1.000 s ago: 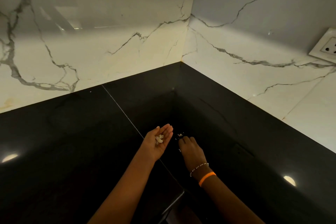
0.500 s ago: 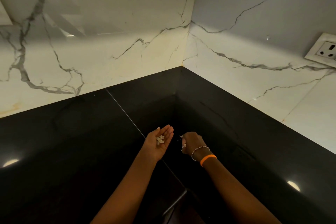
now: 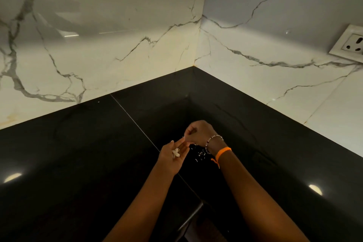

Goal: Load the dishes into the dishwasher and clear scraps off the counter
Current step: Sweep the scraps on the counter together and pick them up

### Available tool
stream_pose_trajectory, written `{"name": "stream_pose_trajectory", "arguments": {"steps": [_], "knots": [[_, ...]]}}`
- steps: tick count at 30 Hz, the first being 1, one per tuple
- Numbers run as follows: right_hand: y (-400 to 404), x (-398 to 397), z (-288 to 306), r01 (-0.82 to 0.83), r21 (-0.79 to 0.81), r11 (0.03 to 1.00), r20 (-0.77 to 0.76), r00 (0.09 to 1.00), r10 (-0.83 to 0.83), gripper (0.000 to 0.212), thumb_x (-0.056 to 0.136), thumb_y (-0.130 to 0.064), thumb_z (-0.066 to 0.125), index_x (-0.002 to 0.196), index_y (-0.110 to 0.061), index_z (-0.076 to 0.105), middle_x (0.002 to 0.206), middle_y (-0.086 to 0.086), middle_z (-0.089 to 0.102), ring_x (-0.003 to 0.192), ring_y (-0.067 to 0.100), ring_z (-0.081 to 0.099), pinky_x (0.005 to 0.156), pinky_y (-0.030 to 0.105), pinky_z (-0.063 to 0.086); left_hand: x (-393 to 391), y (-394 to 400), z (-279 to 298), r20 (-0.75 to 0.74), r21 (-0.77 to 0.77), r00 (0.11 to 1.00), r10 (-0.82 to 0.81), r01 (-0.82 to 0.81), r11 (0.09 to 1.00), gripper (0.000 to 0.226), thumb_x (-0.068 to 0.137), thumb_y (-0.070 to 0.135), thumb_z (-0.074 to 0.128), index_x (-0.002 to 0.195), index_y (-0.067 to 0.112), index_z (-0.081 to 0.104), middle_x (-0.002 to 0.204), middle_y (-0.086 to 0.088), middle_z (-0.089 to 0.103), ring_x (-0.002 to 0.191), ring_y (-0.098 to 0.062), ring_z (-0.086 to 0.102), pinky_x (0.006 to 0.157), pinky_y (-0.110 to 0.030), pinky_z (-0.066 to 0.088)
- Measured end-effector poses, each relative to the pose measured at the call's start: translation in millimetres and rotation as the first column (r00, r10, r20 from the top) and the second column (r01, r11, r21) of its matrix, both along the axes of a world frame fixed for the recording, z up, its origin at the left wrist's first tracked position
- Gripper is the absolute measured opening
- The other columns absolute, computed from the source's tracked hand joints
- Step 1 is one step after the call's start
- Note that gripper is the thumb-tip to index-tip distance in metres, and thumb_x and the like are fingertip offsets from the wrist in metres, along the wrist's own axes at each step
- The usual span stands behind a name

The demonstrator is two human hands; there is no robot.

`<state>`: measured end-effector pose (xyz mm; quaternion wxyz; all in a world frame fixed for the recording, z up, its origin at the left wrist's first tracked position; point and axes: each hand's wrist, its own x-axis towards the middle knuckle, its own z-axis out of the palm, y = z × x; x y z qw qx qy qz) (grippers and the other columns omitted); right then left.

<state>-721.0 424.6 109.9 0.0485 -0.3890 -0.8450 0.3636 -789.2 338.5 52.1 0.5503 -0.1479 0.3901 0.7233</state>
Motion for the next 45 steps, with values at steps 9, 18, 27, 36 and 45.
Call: {"name": "stream_pose_trajectory", "arguments": {"steps": [9,18,27,36,45], "knots": [[-21,-26,5,-0.086,0.222,0.971,0.106,0.992,0.063,0.012,0.084,-0.012,0.061,0.094,-0.013,0.07,0.104,0.002,0.066,0.098,0.018,0.062,0.087,0.031,0.052,-3,0,10,0.11,0.007,0.992,0.066,-0.067,0.998,0.023,0.098,0.018,0.043,0.106,0.002,0.057,0.087,-0.017,0.064,0.097,-0.025,0.064,0.075,-0.036,0.05],[-38,44,-72,-0.298,0.38,0.876,0.167,0.953,0.251,0.045,0.097,-0.033,0.037,0.14,-0.019,0.036,0.15,-0.006,0.029,0.14,0.014,0.023,0.116,0.034,0.012,-38,-10,5,0.158,0.124,0.982,0.101,-0.121,0.985,0.035,0.1,0.023,0.036,0.11,-0.005,0.055,0.1,-0.018,0.065,0.106,-0.018,0.061,0.087,-0.033,0.047],[-35,21,-106,-0.35,0.587,0.73,0.329,0.927,0.181,0.094,0.075,-0.063,-0.023,0.148,-0.014,0.009,0.157,0.001,0.004,0.146,0.019,0.004,0.106,0.043,-0.029,-40,-21,23,0.221,0.143,0.957,0.19,-0.225,0.964,0.019,0.099,0.009,0.04,0.091,-0.002,0.053,0.101,-0.024,0.064,0.111,-0.023,0.061,0.083,-0.034,0.05],[-50,-49,-105,-0.4,0.504,0.765,0.443,0.881,0.168,0.064,0.097,-0.047,0.016,0.149,-0.016,-0.004,0.158,0.004,-0.003,0.145,0.024,-0.01,0.107,0.056,-0.019,-51,-25,26,0.277,0.212,0.923,0.266,-0.329,0.92,0.033,0.099,0.004,0.034,0.131,-0.001,0.039,0.107,-0.026,0.062,0.093,-0.026,0.066,0.068,-0.034,0.057],[-31,-3,-101,-0.007,0.457,0.89,0.402,0.894,-0.199,0.079,0.093,-0.059,0.014,0.148,-0.005,-0.002,0.157,0.012,-0.006,0.145,0.028,-0.012,0.109,0.054,-0.018,-60,-33,30,0.226,0.246,0.955,0.193,-0.248,0.937,0.039,0.101,0.021,0.033,0.105,-0.006,0.06,0.099,-0.021,0.068,0.105,-0.022,0.062,0.087,-0.034,0.05]]}}
